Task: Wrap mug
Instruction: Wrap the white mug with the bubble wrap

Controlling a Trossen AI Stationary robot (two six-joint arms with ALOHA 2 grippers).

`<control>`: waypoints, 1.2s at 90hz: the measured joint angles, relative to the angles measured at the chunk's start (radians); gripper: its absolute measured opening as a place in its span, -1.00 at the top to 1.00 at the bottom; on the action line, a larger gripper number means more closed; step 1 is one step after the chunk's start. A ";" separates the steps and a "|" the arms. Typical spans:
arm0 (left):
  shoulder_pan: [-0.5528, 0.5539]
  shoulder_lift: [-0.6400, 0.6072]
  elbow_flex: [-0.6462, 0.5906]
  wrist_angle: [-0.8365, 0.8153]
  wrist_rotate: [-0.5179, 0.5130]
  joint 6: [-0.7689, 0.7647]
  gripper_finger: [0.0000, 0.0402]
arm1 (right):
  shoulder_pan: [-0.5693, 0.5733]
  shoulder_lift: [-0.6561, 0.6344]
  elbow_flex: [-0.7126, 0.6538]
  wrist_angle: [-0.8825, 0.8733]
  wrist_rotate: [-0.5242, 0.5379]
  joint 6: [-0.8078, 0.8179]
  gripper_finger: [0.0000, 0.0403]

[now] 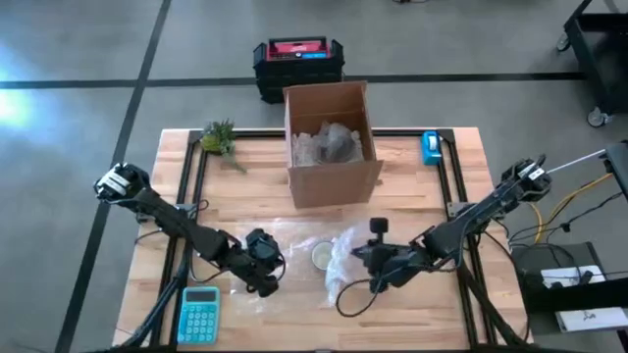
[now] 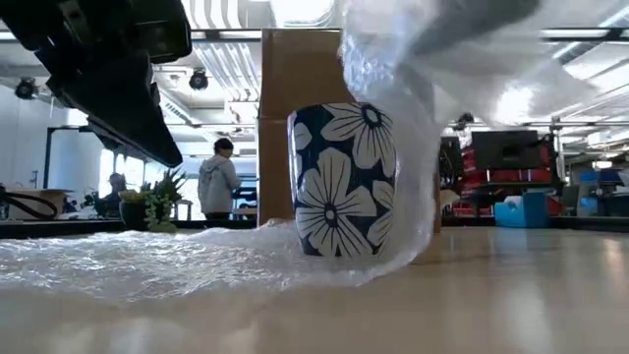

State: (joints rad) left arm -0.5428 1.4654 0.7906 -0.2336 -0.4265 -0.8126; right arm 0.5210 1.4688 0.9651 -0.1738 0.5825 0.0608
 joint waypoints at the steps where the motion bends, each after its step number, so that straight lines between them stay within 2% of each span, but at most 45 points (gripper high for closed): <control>1: 0.001 0.000 0.000 0.000 -0.003 0.001 1.00 | -0.005 0.005 -0.001 0.016 -0.006 -0.011 0.99; 18: 0.020 0.000 0.000 0.068 -0.066 0.062 1.00 | -0.098 0.109 -0.001 0.231 -0.148 -0.080 0.99; 46: 0.105 -0.002 0.004 0.394 -0.073 0.258 1.00 | -0.164 0.266 0.056 0.255 -0.200 -0.080 0.99; 62: 0.150 0.010 0.037 0.478 -0.030 0.346 1.00 | -0.166 0.276 0.071 0.255 -0.224 -0.080 0.99; 77: 0.162 0.048 0.048 0.546 0.084 0.407 1.00 | -0.167 0.277 0.072 0.254 -0.224 -0.080 0.99; 108: 0.171 0.194 0.048 0.606 0.085 0.401 1.00 | -0.166 0.279 0.082 0.226 -0.228 -0.016 0.97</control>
State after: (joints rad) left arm -0.3721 1.6597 0.8391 0.3728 -0.3412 -0.4118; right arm 0.3553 1.7473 1.0473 0.0518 0.3542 0.0446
